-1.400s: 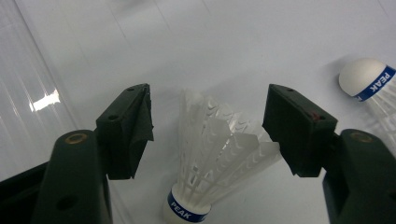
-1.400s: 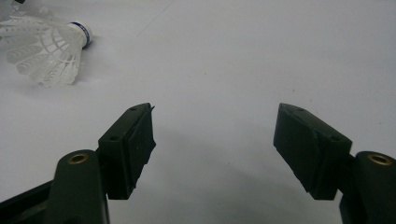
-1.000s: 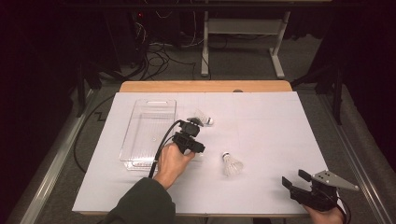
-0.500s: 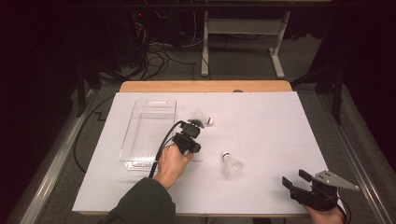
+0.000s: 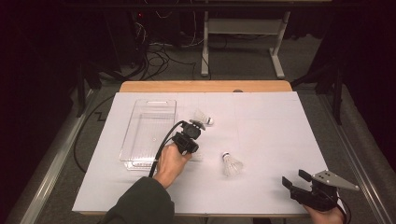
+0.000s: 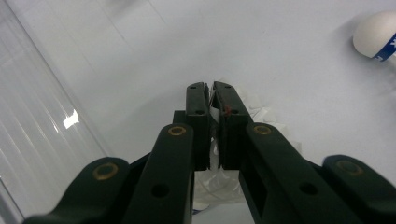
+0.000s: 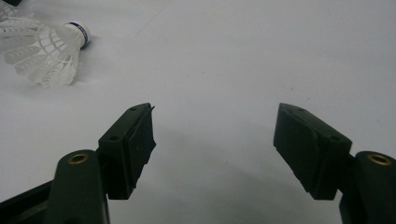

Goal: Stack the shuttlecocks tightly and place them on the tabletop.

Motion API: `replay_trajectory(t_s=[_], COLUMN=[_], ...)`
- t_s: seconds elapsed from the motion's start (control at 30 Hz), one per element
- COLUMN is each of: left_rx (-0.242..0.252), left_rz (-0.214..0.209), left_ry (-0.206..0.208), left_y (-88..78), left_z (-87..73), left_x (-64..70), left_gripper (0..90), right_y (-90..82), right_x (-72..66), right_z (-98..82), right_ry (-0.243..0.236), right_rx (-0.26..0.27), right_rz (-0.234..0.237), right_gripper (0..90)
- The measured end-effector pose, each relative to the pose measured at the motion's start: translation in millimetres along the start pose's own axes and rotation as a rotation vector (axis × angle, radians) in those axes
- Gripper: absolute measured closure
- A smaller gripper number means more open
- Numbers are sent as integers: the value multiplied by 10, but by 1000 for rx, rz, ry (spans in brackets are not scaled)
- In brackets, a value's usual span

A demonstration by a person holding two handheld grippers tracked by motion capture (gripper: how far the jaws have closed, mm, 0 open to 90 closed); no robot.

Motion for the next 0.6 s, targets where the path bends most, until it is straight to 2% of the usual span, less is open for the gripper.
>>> replay_trajectory(t_s=[0.3, 0.43, 0.6], left_rx=[11, 13, 16], left_rz=[-10, 0, -5], left_ry=[39, 65, 77], left_y=[-17, -45, -73], left_z=[34, 103, 196], left_x=[-29, -33, -35], left_gripper=[871, 872, 873], right_y=[-2, 3, -2], right_x=[-2, -3, 0], right_z=[2, 0, 1], right_ry=[-1, -3, -4], right_rx=[2, -1, 2], right_rz=[0, 1, -2], right_gripper=[295, 295, 295])
Point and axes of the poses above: each handheld gripper's, and its own axes: y roughly forward along the jaws, z roughly out of its top, x roughly to its right, the point moved 10 cm from there along y, roughly forward along the jaws, and after that the axes turned 8 degrees about -z, right-handed, at the moved point
